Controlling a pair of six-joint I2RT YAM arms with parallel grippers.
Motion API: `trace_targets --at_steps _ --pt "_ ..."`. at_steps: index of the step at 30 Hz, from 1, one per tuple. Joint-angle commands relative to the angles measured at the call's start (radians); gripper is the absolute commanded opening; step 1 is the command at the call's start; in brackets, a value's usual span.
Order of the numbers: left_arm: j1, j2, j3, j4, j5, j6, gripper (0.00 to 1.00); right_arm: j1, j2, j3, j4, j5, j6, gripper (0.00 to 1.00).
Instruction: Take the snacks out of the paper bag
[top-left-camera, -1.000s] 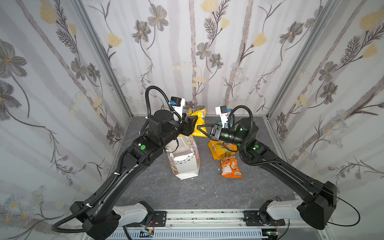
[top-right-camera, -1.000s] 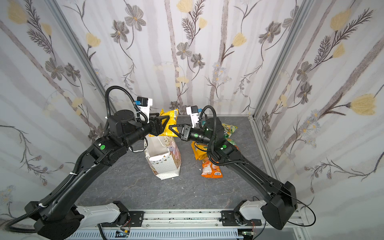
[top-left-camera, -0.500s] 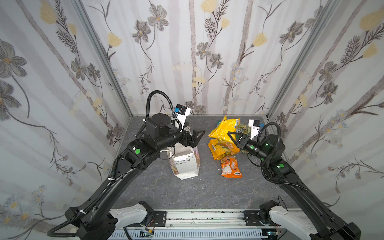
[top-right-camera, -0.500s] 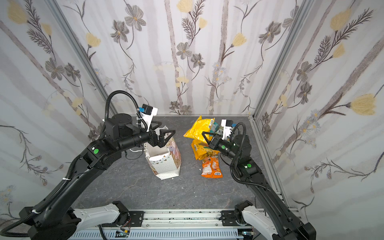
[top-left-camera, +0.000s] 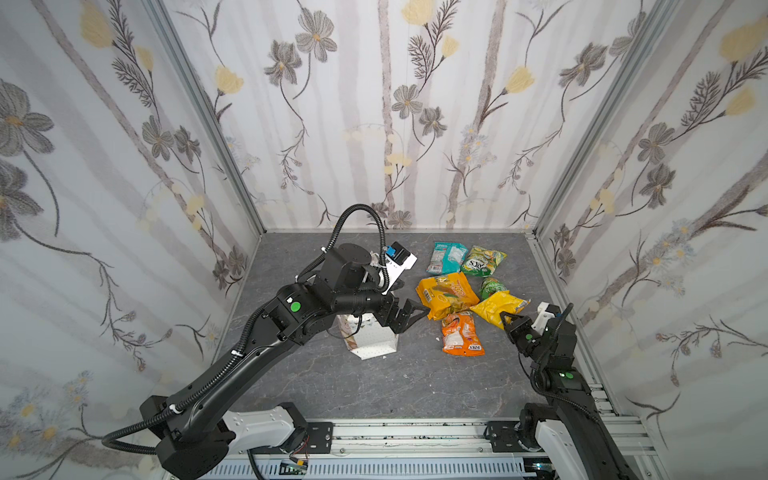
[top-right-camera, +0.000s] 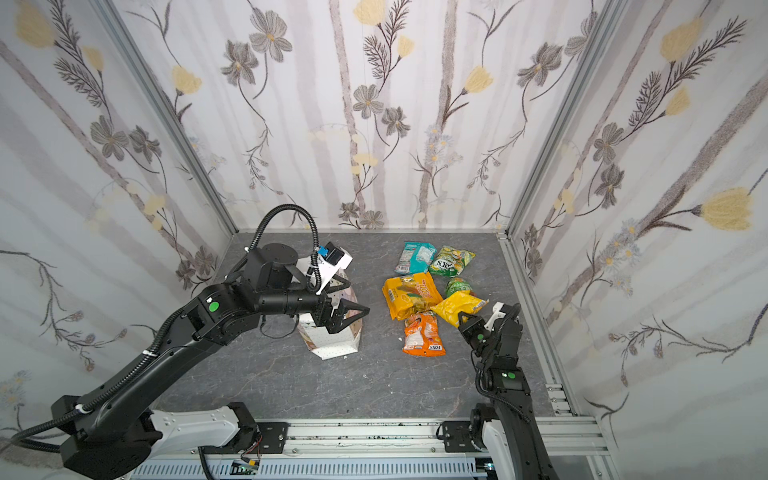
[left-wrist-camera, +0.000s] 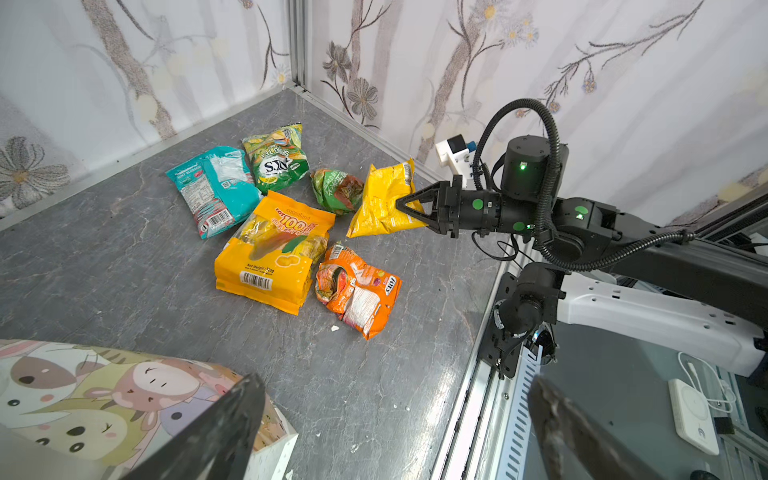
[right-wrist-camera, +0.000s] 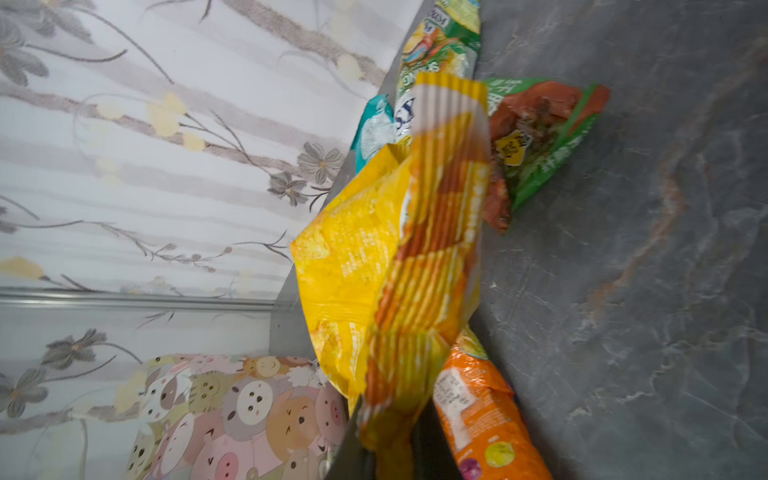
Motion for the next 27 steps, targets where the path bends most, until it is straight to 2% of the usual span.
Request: trace_targets --at_steps 1,5,9,15,21,25,27 --pt "-0.005 -0.007 -0.003 -0.003 -0.023 0.023 1.00 -0.029 0.052 -0.049 0.169 -0.027 0.046 0.08" --pt "-0.010 -0.009 -0.004 -0.005 -0.047 0.021 1.00 -0.039 0.154 -0.057 0.217 -0.051 0.014 0.09" --pt "-0.011 -0.017 -0.004 -0.001 -0.071 0.022 1.00 -0.040 0.227 -0.068 0.257 -0.068 -0.013 0.15" --pt "-0.012 -0.034 -0.004 0.002 -0.129 0.025 1.00 -0.039 0.267 -0.076 0.220 -0.094 -0.048 0.40" --pt "-0.011 -0.055 -0.036 0.020 -0.195 0.036 1.00 -0.038 0.141 -0.090 0.056 -0.028 -0.079 0.60" --pt "-0.012 -0.090 -0.050 0.026 -0.293 0.036 1.00 -0.038 0.003 -0.096 -0.054 -0.038 -0.100 0.84" --pt "-0.011 -0.099 -0.041 0.000 -0.361 0.027 1.00 -0.038 -0.095 -0.095 -0.109 -0.043 -0.088 0.92"
